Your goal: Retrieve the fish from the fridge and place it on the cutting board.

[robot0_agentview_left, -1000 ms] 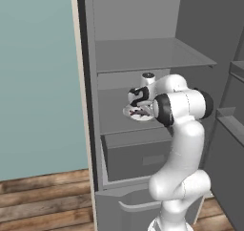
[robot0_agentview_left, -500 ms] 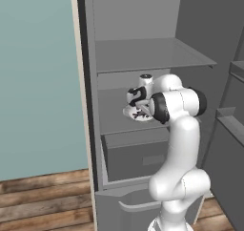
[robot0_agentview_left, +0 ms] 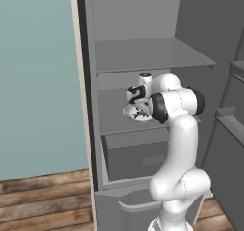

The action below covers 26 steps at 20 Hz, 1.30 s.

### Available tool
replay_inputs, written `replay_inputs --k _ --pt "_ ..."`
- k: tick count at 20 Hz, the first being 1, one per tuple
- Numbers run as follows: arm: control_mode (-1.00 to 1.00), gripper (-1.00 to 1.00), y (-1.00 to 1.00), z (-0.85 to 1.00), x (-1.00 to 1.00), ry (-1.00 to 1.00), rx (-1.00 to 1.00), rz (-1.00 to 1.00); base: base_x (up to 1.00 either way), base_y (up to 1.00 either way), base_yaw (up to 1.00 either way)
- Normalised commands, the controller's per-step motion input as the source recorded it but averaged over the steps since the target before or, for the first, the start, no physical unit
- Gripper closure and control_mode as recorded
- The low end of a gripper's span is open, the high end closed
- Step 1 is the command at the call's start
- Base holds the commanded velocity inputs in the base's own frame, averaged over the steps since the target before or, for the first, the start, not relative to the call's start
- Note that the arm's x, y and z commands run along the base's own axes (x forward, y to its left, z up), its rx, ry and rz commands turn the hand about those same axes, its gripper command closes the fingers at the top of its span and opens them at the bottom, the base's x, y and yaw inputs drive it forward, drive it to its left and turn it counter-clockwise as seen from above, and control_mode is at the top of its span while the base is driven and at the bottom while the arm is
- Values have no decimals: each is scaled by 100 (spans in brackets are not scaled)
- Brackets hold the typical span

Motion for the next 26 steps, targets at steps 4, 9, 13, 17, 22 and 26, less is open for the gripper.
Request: replay_inputs --k 4,9,13,17,22,26 --pt "-100 100 0 -18 0 0 2 0 0 0 0" --pt "-100 100 0 -5 0 0 0 0 0 0 0" --pt "-100 100 0 0 0 0 0 0 0 0 0" --pt "-100 100 -5 -5 -1 -13 -2 0 0 0 0" --pt "-100 100 -4 22 -12 -13 -1 3 0 0 0" --pt "-100 100 -5 9 -11 -6 -2 5 0 0 0"
